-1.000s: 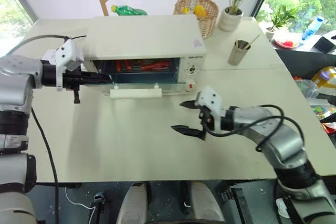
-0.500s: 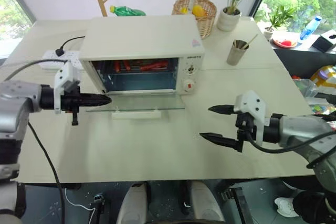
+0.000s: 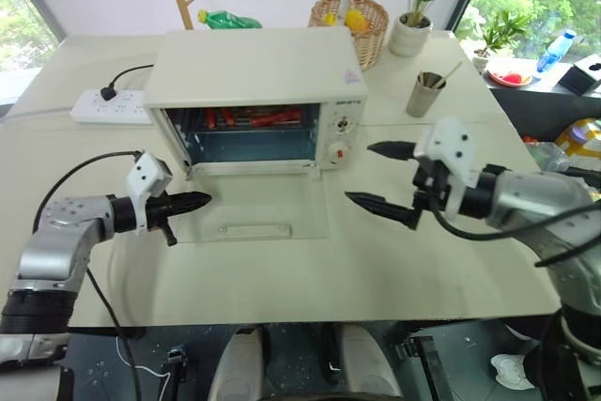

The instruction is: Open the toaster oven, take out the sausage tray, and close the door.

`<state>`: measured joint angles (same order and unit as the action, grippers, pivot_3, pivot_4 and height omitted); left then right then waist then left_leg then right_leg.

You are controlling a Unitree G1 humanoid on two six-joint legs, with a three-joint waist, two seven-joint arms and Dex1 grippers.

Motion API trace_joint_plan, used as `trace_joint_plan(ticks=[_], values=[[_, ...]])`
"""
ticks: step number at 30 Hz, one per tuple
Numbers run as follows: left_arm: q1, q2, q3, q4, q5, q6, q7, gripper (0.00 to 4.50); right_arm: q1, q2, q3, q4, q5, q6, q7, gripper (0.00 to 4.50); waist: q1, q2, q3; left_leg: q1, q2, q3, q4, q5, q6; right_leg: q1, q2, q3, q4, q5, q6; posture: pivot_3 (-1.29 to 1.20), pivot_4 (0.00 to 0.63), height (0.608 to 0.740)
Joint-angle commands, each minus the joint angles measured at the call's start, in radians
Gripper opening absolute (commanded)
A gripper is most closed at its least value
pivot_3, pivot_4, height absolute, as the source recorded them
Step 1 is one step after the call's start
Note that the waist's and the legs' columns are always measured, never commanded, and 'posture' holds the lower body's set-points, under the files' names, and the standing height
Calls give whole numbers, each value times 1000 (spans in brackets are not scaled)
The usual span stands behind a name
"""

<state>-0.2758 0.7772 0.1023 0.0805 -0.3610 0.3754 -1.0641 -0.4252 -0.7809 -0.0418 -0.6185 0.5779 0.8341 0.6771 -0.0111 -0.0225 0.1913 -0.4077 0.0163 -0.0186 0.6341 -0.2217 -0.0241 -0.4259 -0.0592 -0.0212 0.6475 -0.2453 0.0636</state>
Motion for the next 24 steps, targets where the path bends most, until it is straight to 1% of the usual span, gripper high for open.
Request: trace_joint_plan(ticks=[1,4,6,8,12,14,19,24], values=[[5,-14,-4,24,31,-24,39,28,-48,29,72,30,-98,-72,-42,4500,0,0,0,0,0,0,0,0,0,0,0,0,0,0,0,0,150,740],[15,-24,5,14,23,-21,58,28,-80,63,162,68,-193,-129,-68,4500,0,0,0,0,0,0,0,0,0,0,0,0,0,0,0,0,150,740],[25,-10,48,-22,-30,31,54,28,-103,95,242,99,-277,-186,-84,4500,-2,0,0,0,0,0,0,0,0,0,0,0,0,0,0,0,150,740],[39,22,110,-69,-108,104,29,28,-131,138,308,137,-343,-224,-101,4500,-9,0,0,0,0,0,0,0,0,0,0,0,0,0,0,0,150,740],[53,109,275,-178,-325,314,-22,28,-195,211,431,258,-493,-356,-105,4500,-7,-1,0,0,1,0,0,0,0,-2,2,1,1,0,0,0,150,740],[52,137,332,-207,-388,375,-17,28,-226,253,461,324,-540,-398,-110,4500,-6,-1,0,0,1,0,0,0,0,-2,2,1,1,0,0,0,150,740],[61,193,432,-250,-461,451,5,28,-345,370,543,572,-693,-560,-145,4500,-7,-1,0,0,0,0,0,0,0,-1,0,1,1,0,0,0,150,740],[73,183,463,-281,-468,445,57,28,-452,473,557,855,-782,-699,-184,4500,-7,-2,0,0,0,0,-1,0,0,-1,0,1,1,0,0,0,150,740]])
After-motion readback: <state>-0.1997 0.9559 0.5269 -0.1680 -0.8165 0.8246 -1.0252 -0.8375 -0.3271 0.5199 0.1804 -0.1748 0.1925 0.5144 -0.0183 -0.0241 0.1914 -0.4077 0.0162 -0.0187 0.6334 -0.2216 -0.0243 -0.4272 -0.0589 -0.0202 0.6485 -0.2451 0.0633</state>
